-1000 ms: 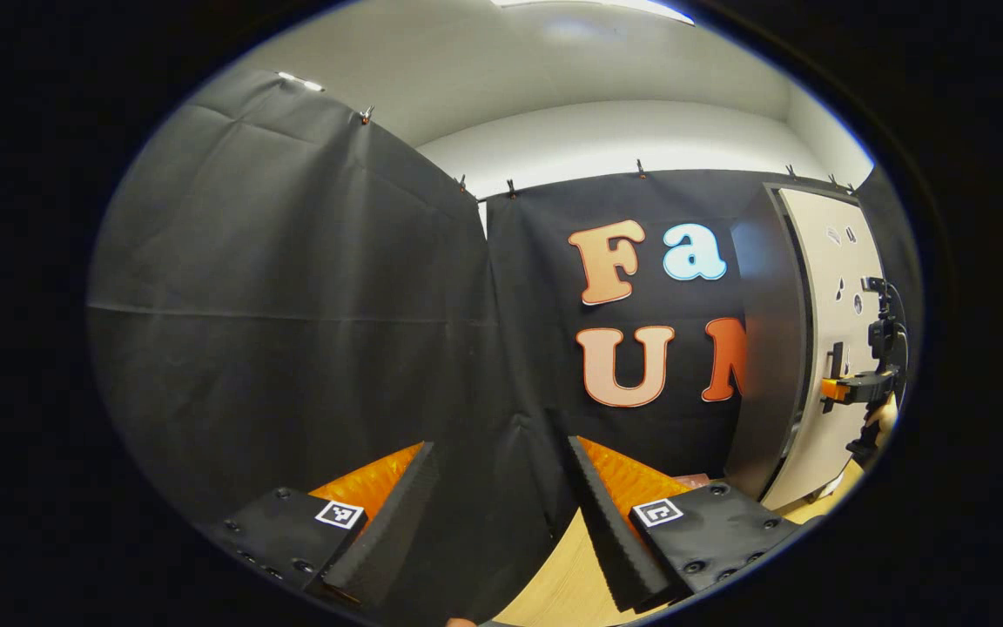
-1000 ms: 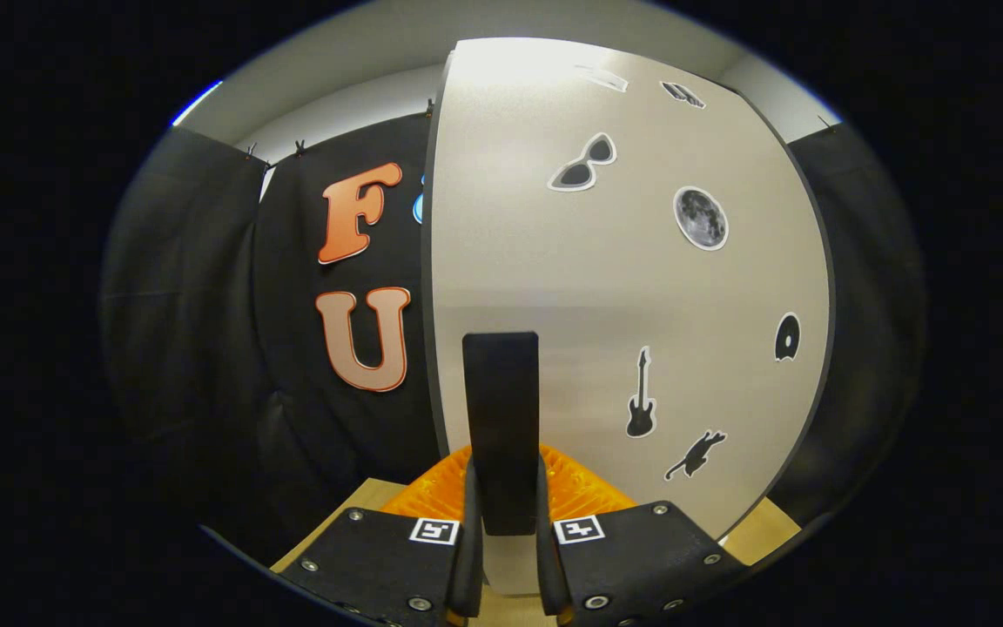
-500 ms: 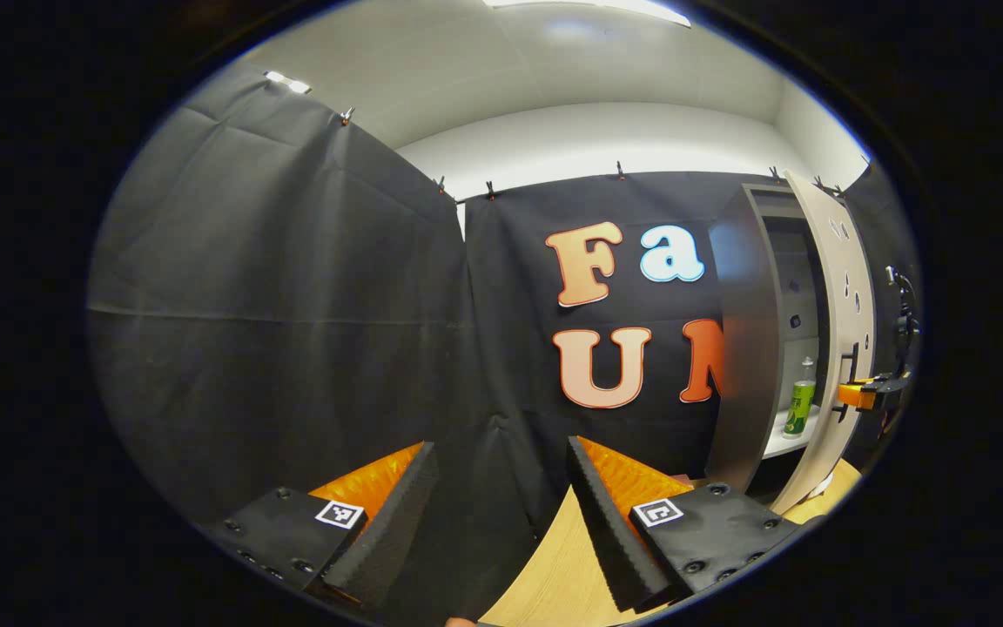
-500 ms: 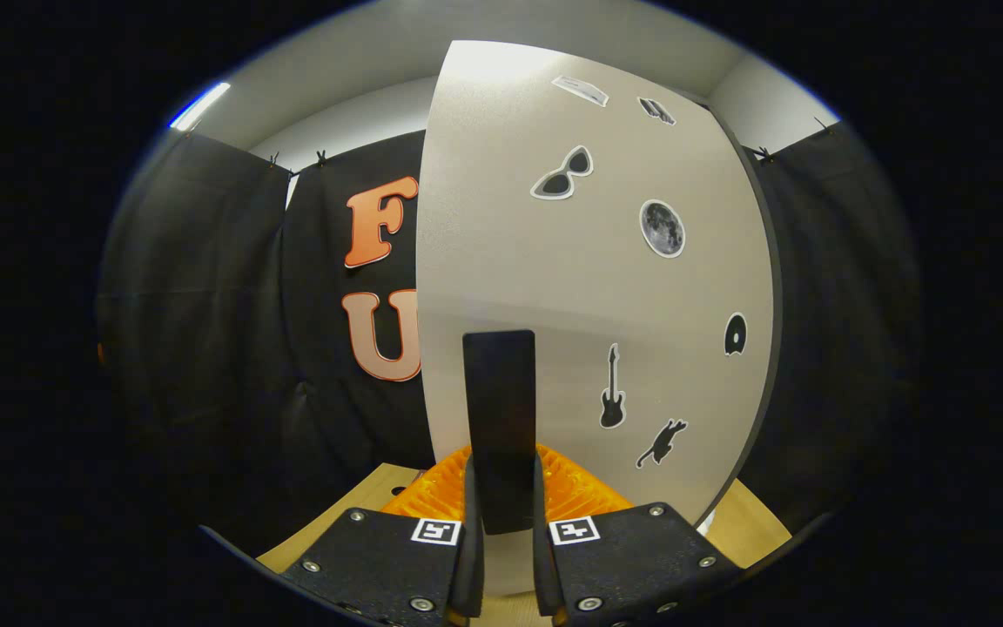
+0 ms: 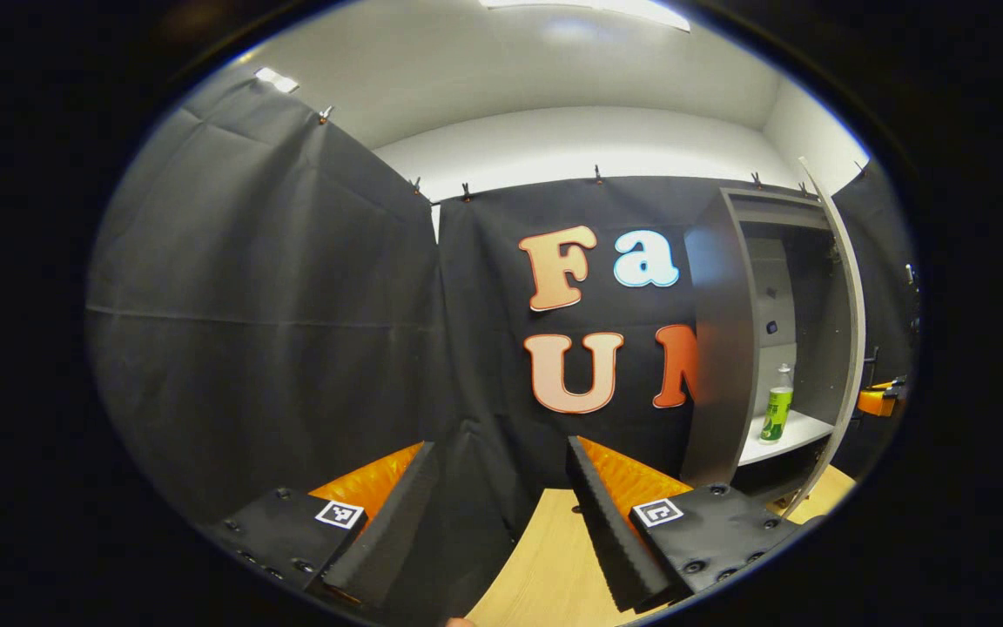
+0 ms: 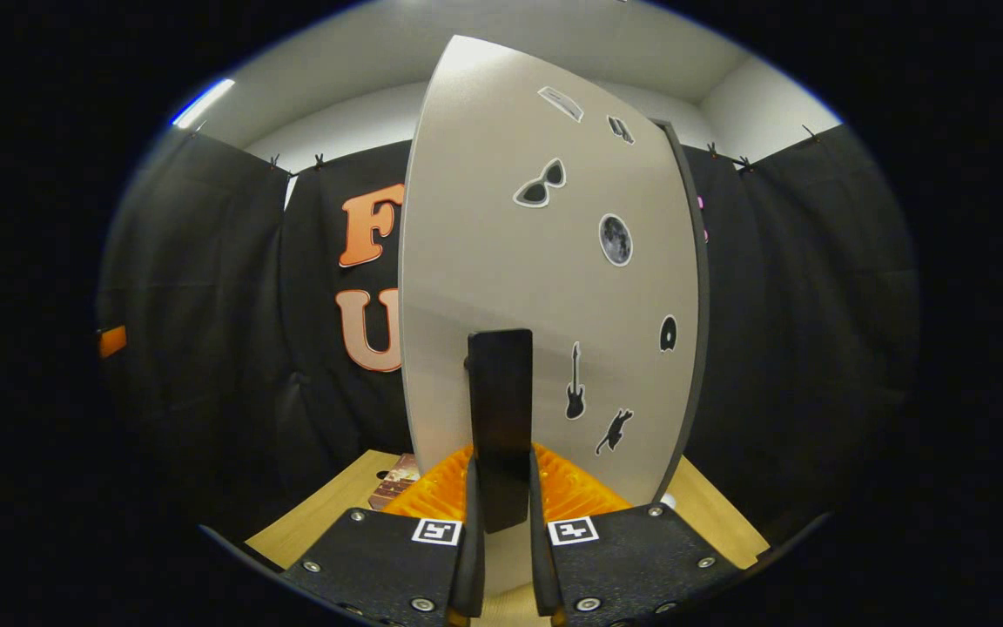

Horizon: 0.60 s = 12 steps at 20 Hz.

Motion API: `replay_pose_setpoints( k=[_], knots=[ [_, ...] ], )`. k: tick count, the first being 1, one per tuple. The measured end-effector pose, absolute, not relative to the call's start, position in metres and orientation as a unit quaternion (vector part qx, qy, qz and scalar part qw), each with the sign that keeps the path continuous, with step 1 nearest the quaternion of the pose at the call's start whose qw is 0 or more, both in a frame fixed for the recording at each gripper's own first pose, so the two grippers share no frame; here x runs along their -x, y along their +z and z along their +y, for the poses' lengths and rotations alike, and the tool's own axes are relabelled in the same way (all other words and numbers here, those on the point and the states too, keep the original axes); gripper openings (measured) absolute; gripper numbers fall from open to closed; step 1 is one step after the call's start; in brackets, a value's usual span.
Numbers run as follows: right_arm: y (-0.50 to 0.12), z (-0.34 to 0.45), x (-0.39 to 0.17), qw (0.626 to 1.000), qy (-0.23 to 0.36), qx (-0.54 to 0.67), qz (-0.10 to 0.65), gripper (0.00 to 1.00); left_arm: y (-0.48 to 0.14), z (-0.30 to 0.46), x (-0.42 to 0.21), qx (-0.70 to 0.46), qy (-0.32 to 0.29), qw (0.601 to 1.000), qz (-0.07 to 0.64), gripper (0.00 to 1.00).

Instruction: Open the cabinet door with the right hand, grasp the bottle in the cabinet with the left hand and place it on the coaster, then close the cabinet door with the right hand.

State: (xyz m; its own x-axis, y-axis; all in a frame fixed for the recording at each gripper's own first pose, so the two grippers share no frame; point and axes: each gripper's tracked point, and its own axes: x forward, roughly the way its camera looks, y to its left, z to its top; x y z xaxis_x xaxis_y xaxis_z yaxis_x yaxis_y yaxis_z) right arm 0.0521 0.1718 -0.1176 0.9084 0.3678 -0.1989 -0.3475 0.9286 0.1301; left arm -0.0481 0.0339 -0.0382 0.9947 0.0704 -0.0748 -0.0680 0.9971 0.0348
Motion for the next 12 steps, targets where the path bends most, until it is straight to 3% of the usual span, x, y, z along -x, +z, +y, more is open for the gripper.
replay_pose_setpoints(
  k=[12],
  knots=[
    [-0.117,0.091,-0.023,0.986,0.116,-0.044,0.115,0.17,-0.040,-0.048,0.024,-0.002,-0.043,0.998,0.038,0.94]
  ],
)
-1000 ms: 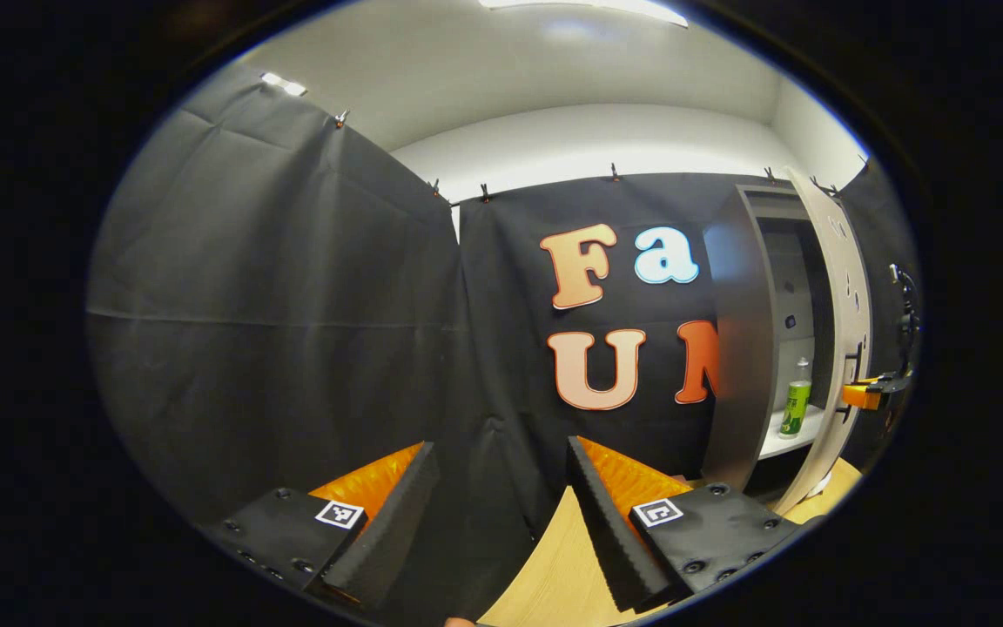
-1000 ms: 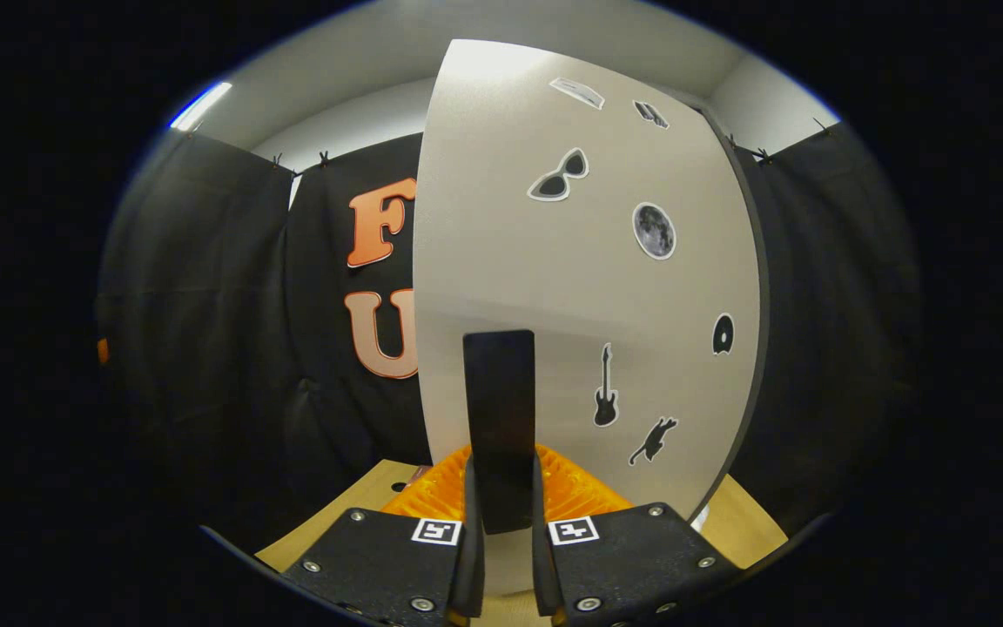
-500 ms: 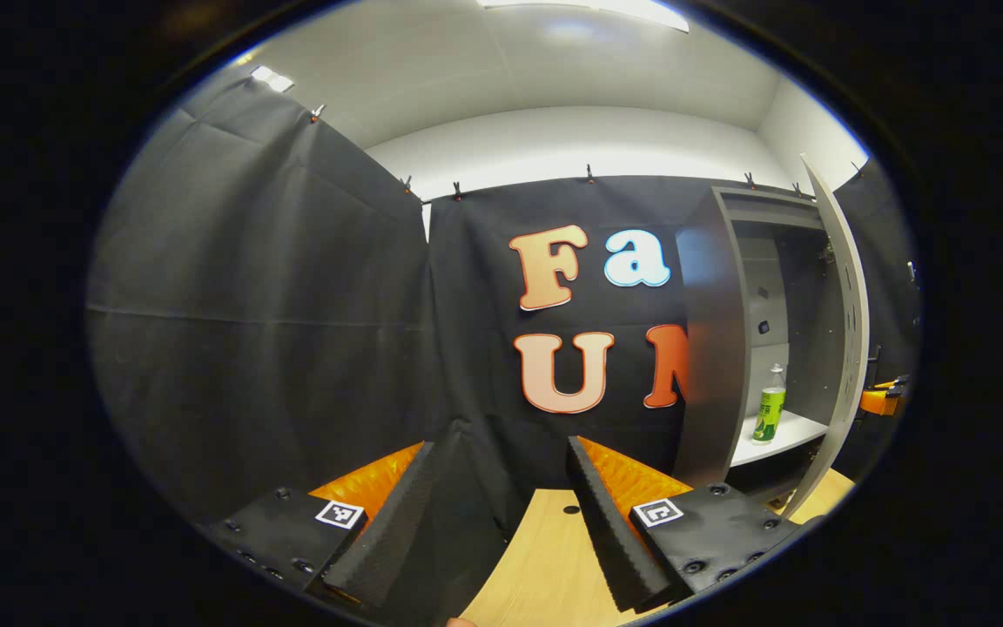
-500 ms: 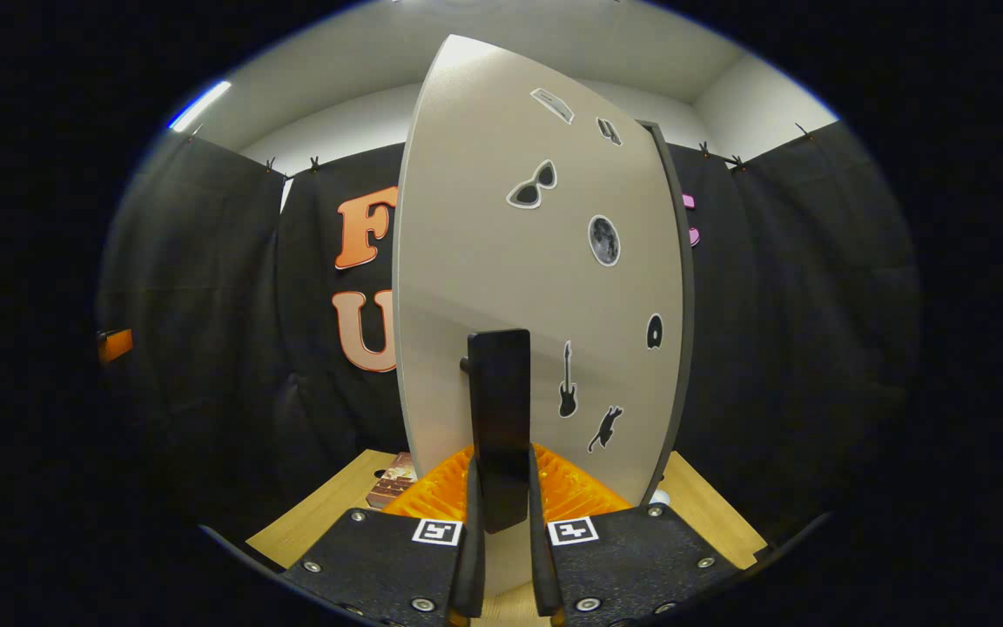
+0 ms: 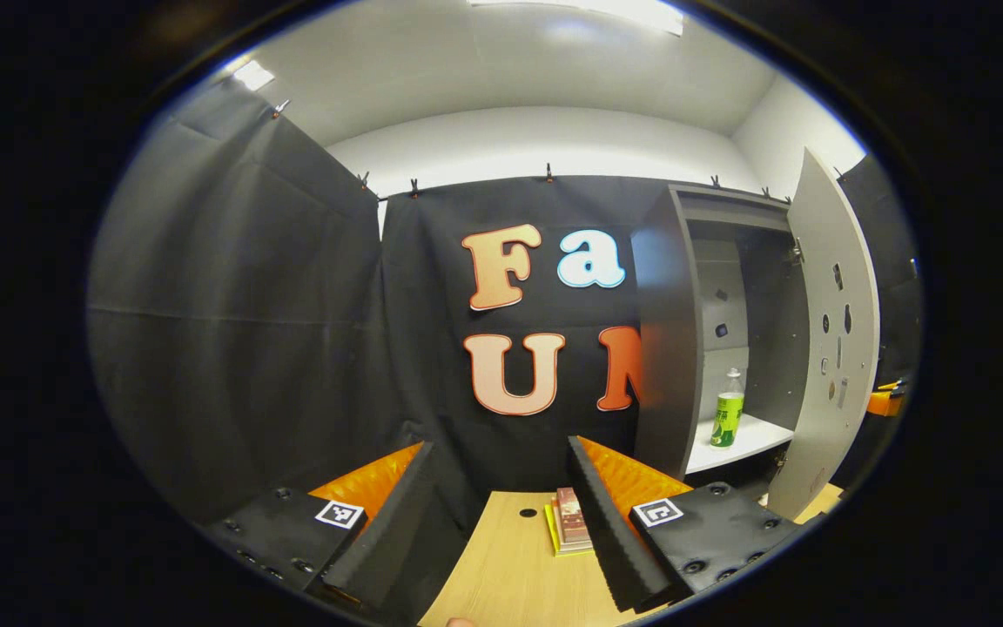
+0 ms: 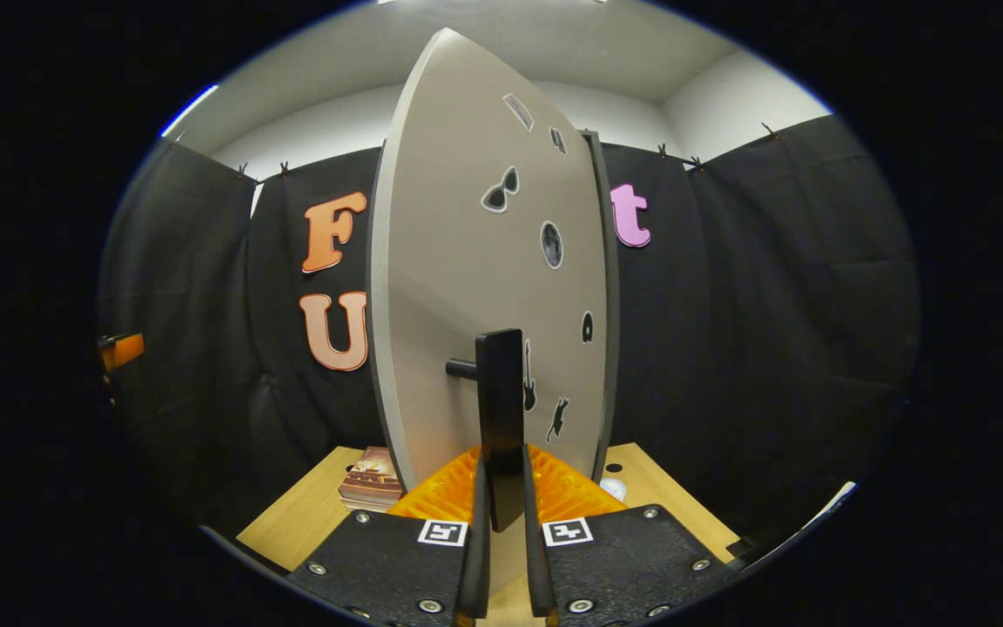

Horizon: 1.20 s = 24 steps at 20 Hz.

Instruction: Open the cabinet door with the right hand, grasp the bottle in the cabinet with the left hand and place it on the coaster, then close the cabinet door with the right hand.

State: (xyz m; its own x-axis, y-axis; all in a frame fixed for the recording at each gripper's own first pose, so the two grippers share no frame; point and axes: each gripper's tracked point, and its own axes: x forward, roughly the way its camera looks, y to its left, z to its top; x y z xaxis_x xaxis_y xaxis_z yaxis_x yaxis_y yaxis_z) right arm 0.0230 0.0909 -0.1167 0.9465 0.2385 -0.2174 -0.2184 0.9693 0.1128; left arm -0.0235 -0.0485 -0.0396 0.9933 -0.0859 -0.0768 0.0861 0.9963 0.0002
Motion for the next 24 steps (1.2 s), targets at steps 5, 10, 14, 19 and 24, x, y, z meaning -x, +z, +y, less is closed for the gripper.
replay_pose_setpoints(
  k=[5,10,14,19,24],
  knots=[
    [-0.117,0.065,-0.015,0.987,0.100,-0.037,0.118,0.10,-0.047,-0.086,0.018,-0.001,-0.069,0.996,0.050,0.94],
    [-0.120,0.039,-0.010,0.988,0.086,-0.039,0.122,0.07,-0.049,-0.122,0.017,-0.001,-0.084,0.995,0.054,0.94],
    [-0.124,0.020,-0.010,0.987,0.085,-0.044,0.126,0.06,-0.050,-0.156,0.014,0.005,-0.091,0.994,0.061,0.96],
    [-0.125,-0.007,-0.011,0.987,0.089,-0.048,0.125,0.06,-0.056,-0.200,0.016,-0.001,-0.098,0.993,0.070,0.96],
    [-0.123,-0.041,-0.015,0.990,0.081,-0.029,0.111,0.06,-0.059,-0.247,0.016,0.007,-0.108,0.991,0.076,0.99]
  ],
)
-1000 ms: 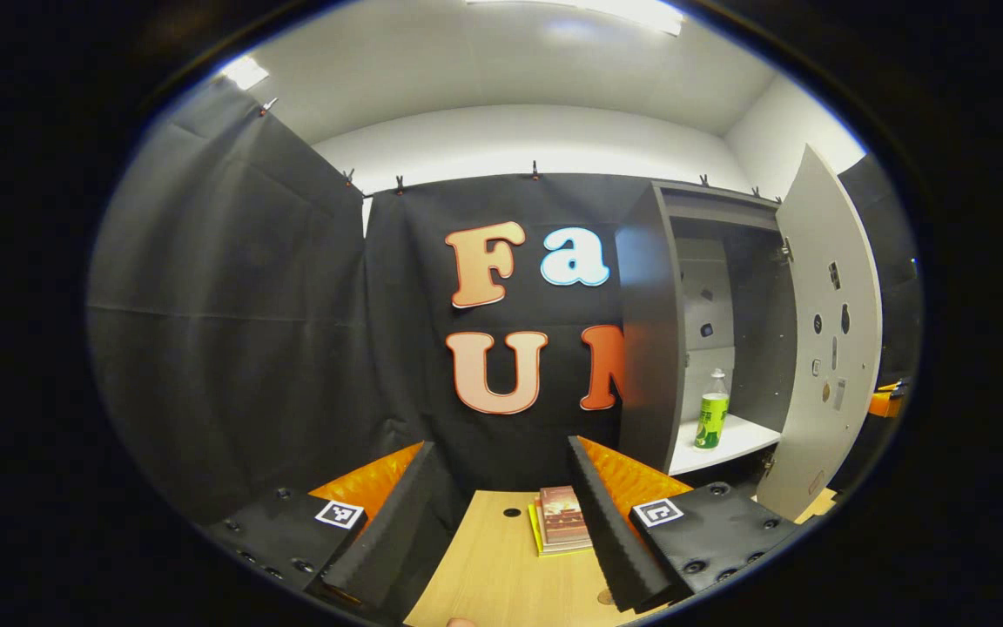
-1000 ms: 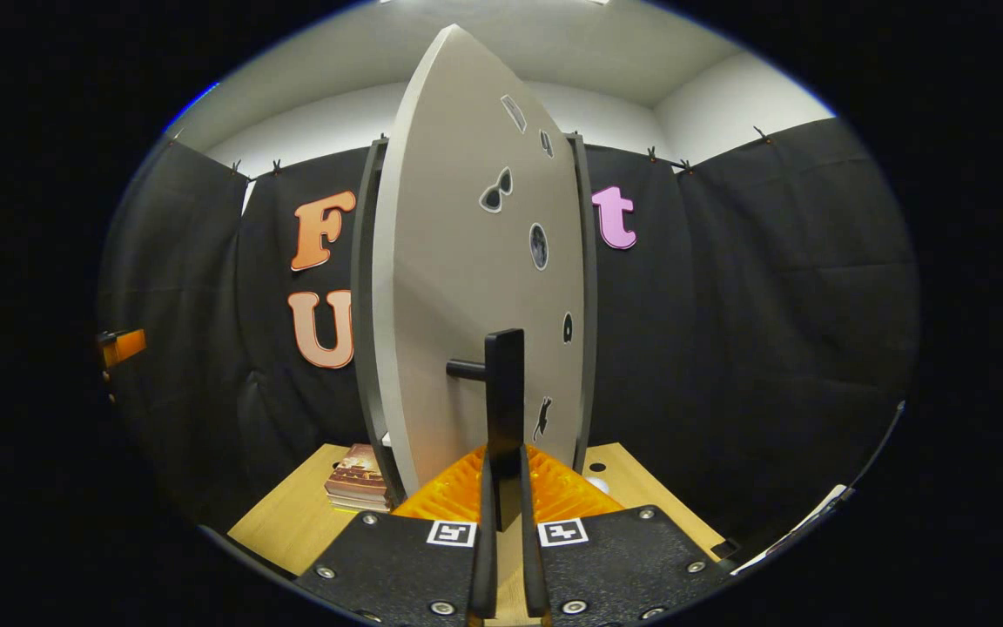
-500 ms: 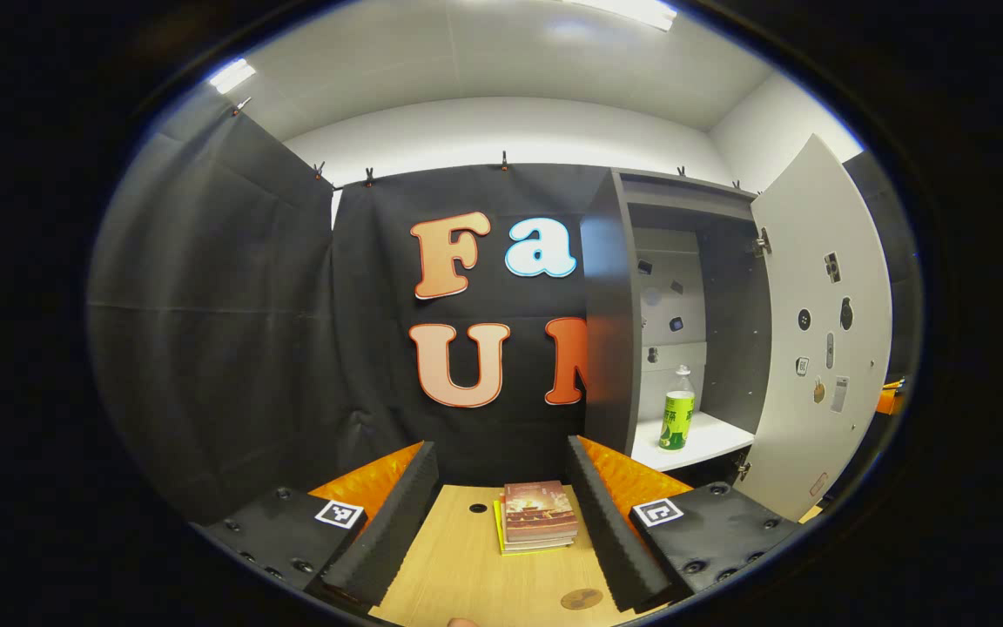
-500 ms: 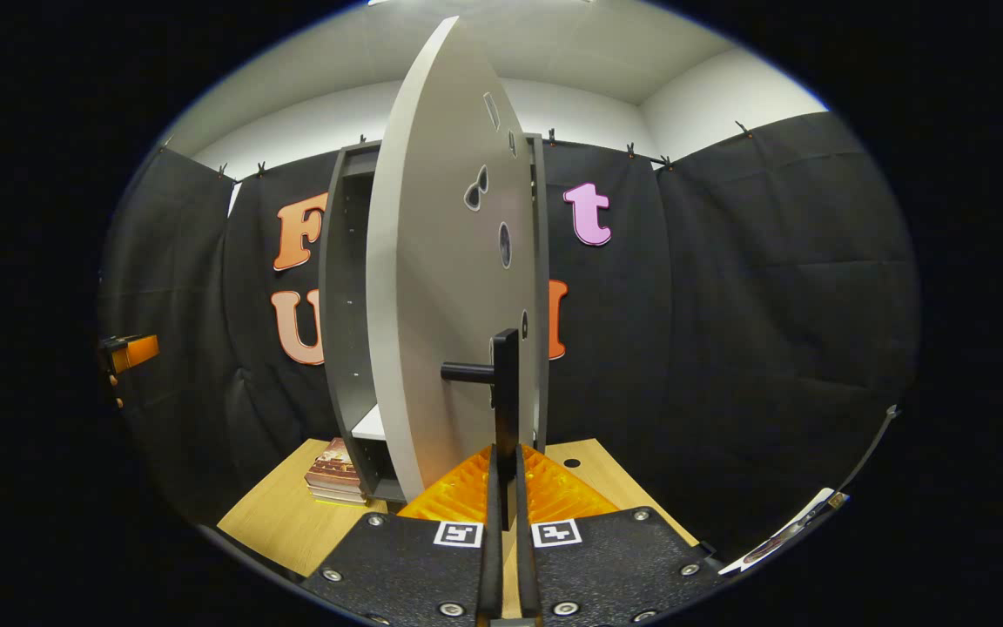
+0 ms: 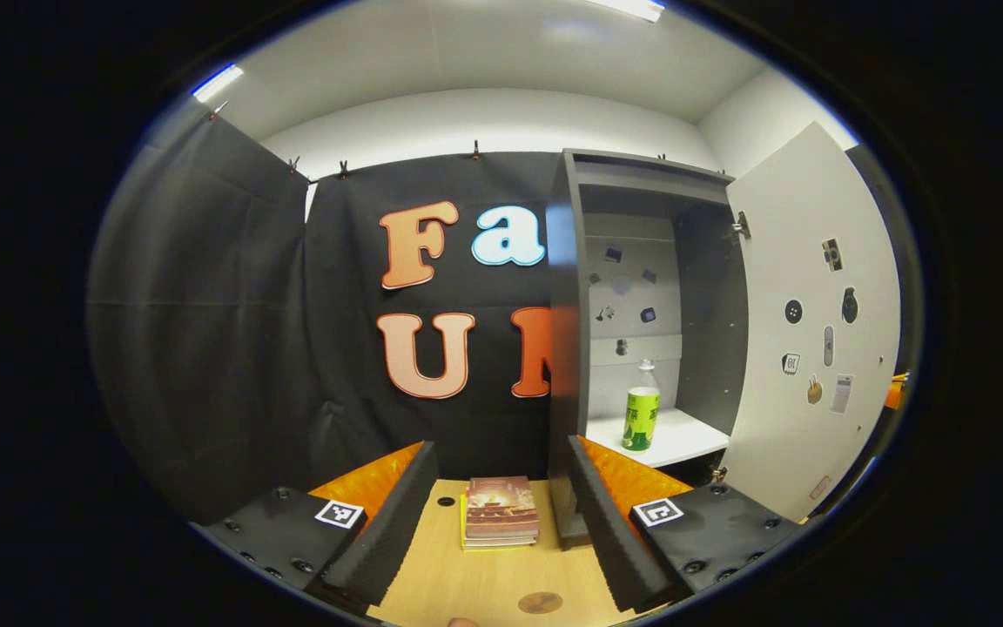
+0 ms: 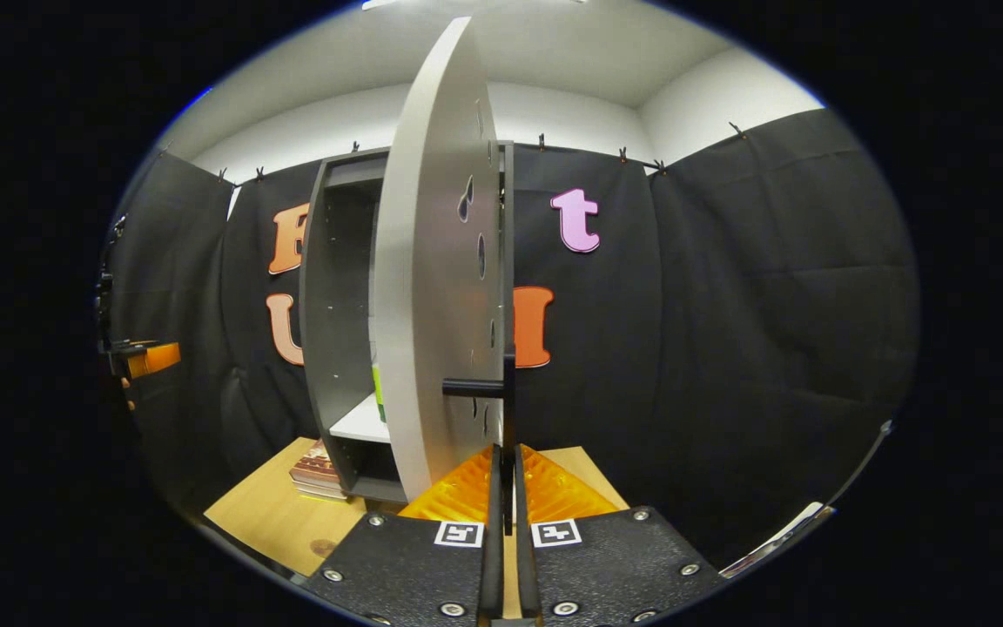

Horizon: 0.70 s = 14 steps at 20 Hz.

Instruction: Open the cabinet door with the right hand, grasp the bottle in the cabinet with the left hand and place it on the coaster, then close the cabinet door with the right hand.

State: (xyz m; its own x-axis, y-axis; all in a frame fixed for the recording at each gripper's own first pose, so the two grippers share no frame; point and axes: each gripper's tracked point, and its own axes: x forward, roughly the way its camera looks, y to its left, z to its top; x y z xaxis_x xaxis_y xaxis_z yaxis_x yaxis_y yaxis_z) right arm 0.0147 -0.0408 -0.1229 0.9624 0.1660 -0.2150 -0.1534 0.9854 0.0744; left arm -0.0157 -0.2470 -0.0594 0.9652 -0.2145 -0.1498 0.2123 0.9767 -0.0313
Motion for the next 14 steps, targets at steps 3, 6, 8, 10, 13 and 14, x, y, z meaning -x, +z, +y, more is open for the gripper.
replay_pose_setpoints(
  k=[3,6,8,10,13,14],
  knots=[
    [-0.125,-0.068,-0.013,0.991,0.071,-0.035,0.112,0.06,-0.060,-0.275,0.015,0.010,-0.116,0.990,0.079,0.99],
    [-0.127,-0.083,-0.009,0.989,0.079,-0.048,0.114,0.05,-0.060,-0.305,0.014,0.009,-0.125,0.989,0.079,0.95],
    [-0.131,-0.077,-0.002,0.985,0.103,-0.069,0.121,0.05,-0.061,-0.323,0.012,0.008,-0.130,0.988,0.078,0.94],
    [-0.135,-0.079,0.005,0.983,0.112,-0.073,0.126,0.05,-0.066,-0.338,0.007,0.006,-0.132,0.988,0.080,0.96],
    [-0.134,-0.093,0.008,0.983,0.109,-0.073,0.127,0.06,-0.074,-0.365,-0.003,0.009,-0.141,0.986,0.085,0.99],
    [-0.133,-0.098,0.009,0.984,0.105,-0.076,0.126,0.06,-0.076,-0.374,-0.007,0.012,-0.145,0.986,0.085,0.98]
  ],
)
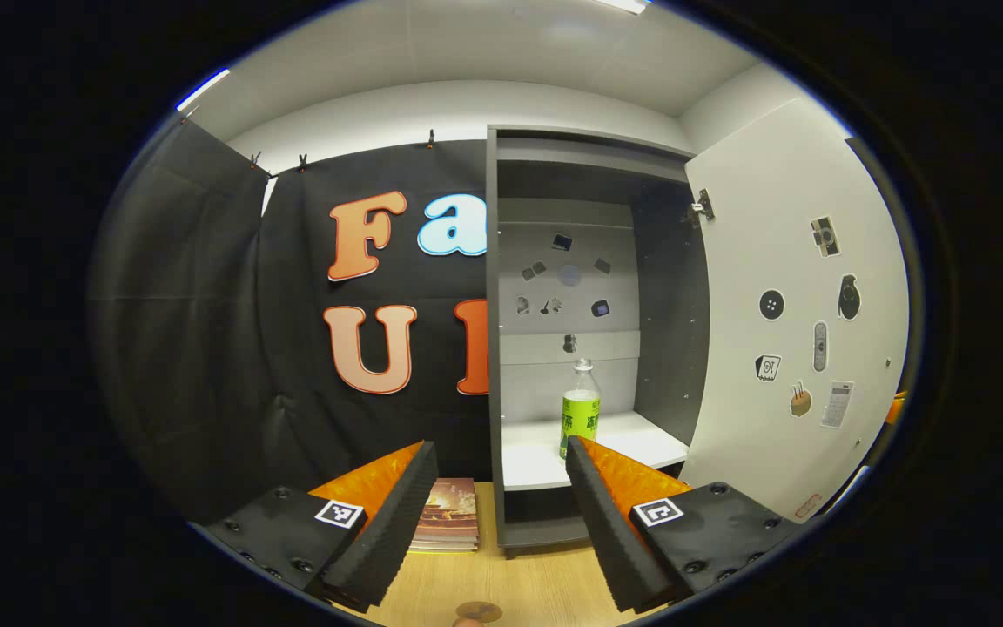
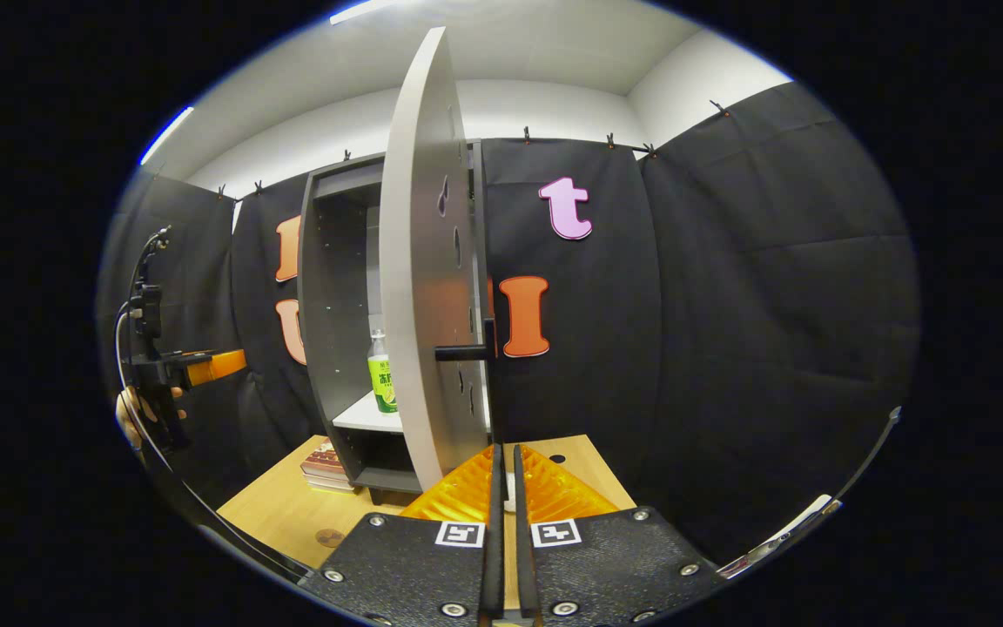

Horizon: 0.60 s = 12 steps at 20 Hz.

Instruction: Open the cabinet door with the right hand, grasp the bottle in the cabinet with the left hand and place it on the coaster, then close the cabinet door with the right hand.

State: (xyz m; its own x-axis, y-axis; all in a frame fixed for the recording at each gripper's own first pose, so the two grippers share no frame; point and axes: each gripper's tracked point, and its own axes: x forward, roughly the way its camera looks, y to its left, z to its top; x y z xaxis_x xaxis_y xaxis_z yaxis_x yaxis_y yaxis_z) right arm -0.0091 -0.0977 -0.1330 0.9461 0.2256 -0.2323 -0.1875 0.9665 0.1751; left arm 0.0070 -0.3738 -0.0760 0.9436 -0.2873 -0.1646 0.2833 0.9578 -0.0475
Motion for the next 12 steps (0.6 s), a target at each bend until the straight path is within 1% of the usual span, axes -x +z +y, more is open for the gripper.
replay_pose_setpoints(
  k=[3,4,5,6,7,8,9,10,11,12],
  knots=[
    [-0.132,-0.116,0.010,0.984,0.087,-0.089,0.127,0.06,-0.084,-0.405,-0.024,0.027,-0.160,0.983,0.083,0.96],
    [-0.131,-0.119,0.010,0.984,0.084,-0.094,0.126,0.08,-0.086,-0.415,-0.030,0.034,-0.163,0.983,0.082,0.94],
    [-0.132,-0.121,0.010,0.984,0.082,-0.099,0.127,0.12,-0.086,-0.425,-0.037,0.036,-0.167,0.982,0.079,0.96],
    [-0.132,-0.123,0.011,0.983,0.078,-0.104,0.128,0.12,-0.088,-0.433,-0.044,0.034,-0.170,0.982,0.074,0.94],
    [-0.132,-0.126,0.011,0.983,0.072,-0.107,0.130,0.23,-0.090,-0.444,-0.054,0.030,-0.175,0.982,0.072,0.94],
    [-0.133,-0.130,0.014,0.983,0.066,-0.107,0.133,0.18,-0.094,-0.451,-0.062,0.027,-0.177,0.981,0.070,0.97],
    [-0.133,-0.134,0.013,0.984,0.060,-0.105,0.134,0.31,-0.097,-0.457,-0.072,0.026,-0.179,0.981,0.068,0.97],
    [-0.134,-0.138,0.013,0.984,0.054,-0.101,0.133,0.31,-0.100,-0.463,-0.081,0.026,-0.180,0.981,0.069,0.97],
    [-0.134,-0.142,0.013,0.985,0.050,-0.098,0.132,0.46,-0.104,-0.469,-0.089,0.028,-0.183,0.980,0.071,0.94],
    [-0.133,-0.146,0.014,0.986,0.045,-0.096,0.130,0.54,-0.108,-0.476,-0.097,0.034,-0.189,0.979,0.073,0.96]
  ],
)
